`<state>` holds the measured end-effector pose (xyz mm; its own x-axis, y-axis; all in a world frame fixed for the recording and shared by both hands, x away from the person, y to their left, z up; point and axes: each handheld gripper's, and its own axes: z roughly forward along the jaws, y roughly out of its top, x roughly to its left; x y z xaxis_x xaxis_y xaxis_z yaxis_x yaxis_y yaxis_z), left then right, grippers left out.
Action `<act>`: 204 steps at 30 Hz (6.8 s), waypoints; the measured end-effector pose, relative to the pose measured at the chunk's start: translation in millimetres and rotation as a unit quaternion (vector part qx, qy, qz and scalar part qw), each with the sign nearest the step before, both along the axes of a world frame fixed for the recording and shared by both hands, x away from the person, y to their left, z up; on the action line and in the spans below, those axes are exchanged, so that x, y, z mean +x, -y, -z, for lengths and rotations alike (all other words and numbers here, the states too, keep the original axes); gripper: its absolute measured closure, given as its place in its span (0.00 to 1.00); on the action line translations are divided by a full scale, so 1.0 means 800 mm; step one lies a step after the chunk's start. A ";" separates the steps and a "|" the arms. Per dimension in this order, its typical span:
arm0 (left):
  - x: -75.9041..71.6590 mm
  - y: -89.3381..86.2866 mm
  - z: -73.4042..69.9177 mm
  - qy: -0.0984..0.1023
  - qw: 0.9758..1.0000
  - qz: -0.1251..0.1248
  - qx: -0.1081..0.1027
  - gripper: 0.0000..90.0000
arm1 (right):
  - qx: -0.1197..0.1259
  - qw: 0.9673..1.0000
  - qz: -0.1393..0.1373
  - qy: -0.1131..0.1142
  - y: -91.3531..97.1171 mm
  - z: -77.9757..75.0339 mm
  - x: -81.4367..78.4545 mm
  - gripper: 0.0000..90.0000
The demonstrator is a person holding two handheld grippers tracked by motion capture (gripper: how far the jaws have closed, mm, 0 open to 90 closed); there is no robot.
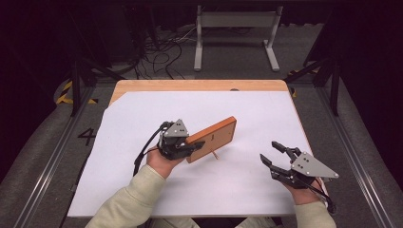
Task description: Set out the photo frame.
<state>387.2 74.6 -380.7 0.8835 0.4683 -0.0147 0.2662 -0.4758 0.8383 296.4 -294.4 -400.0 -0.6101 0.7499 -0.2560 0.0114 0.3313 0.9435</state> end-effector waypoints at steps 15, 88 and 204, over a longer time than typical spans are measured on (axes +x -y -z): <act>-0.009 0.016 0.016 0.034 0.998 -0.024 0.047 0.83 | -0.004 1.000 -0.002 -0.005 -0.002 0.005 0.002 0.46; 0.008 -0.068 0.071 -0.100 0.991 -0.076 0.038 1.00 | 0.005 0.991 0.060 -0.120 0.021 -0.026 0.026 0.65; -0.031 -0.098 0.050 -0.096 0.993 -0.053 -0.034 0.65 | -0.137 0.868 -0.047 -0.474 -0.190 -0.078 0.163 0.79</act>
<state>362.5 153.3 -420.6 0.8075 0.5500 -0.2132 0.4698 -0.3813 0.7962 427.2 -142.1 -337.3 -0.6991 0.6754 0.2346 0.7012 0.5833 0.4100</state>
